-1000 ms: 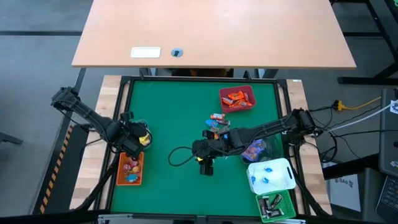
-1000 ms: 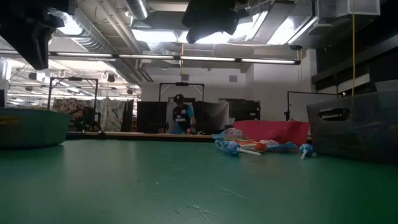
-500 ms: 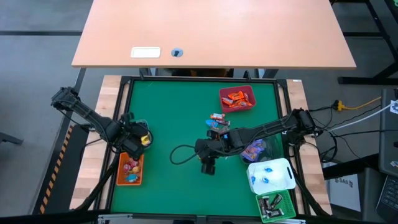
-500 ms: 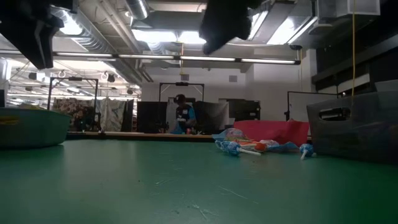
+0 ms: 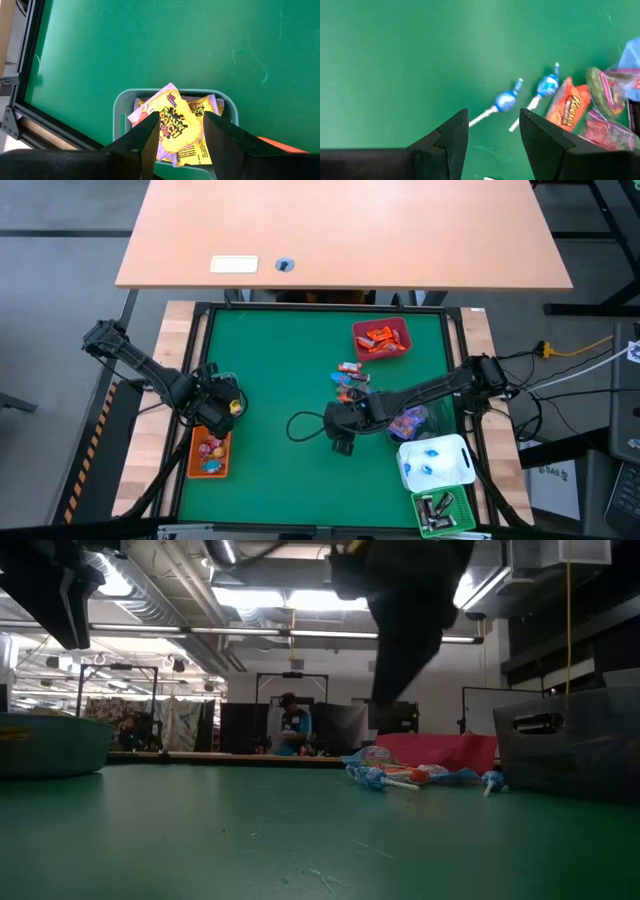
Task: Sort candy
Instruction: Put the blue candy into the white bin
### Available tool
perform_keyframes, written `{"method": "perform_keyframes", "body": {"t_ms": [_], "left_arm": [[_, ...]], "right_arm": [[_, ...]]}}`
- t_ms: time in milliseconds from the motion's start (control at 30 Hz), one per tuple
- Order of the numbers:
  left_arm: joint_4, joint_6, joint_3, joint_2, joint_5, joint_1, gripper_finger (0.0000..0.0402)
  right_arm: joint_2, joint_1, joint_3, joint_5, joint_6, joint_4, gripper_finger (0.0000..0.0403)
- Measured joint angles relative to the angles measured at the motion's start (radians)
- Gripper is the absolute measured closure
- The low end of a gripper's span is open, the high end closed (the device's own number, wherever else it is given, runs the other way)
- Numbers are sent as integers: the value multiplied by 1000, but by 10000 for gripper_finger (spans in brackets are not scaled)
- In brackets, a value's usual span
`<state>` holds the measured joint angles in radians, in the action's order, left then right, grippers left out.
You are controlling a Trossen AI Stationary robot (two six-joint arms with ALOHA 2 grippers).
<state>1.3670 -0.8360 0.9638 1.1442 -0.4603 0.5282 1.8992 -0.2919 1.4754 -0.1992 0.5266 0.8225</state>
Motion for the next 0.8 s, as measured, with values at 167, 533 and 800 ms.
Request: {"method": "perform_keyframes", "body": {"t_ms": [167,533,800], "left_arm": [[0,0,0,0,0,0,260],[0,0,0,0,-1,0,260],[0,0,0,0,-2,0,260]], "right_arm": [[0,18,-64,-20,1,-9,228],[0,66,-217,-20,1,-147,228],[0,65,-265,-45,0,-234,228]]}}
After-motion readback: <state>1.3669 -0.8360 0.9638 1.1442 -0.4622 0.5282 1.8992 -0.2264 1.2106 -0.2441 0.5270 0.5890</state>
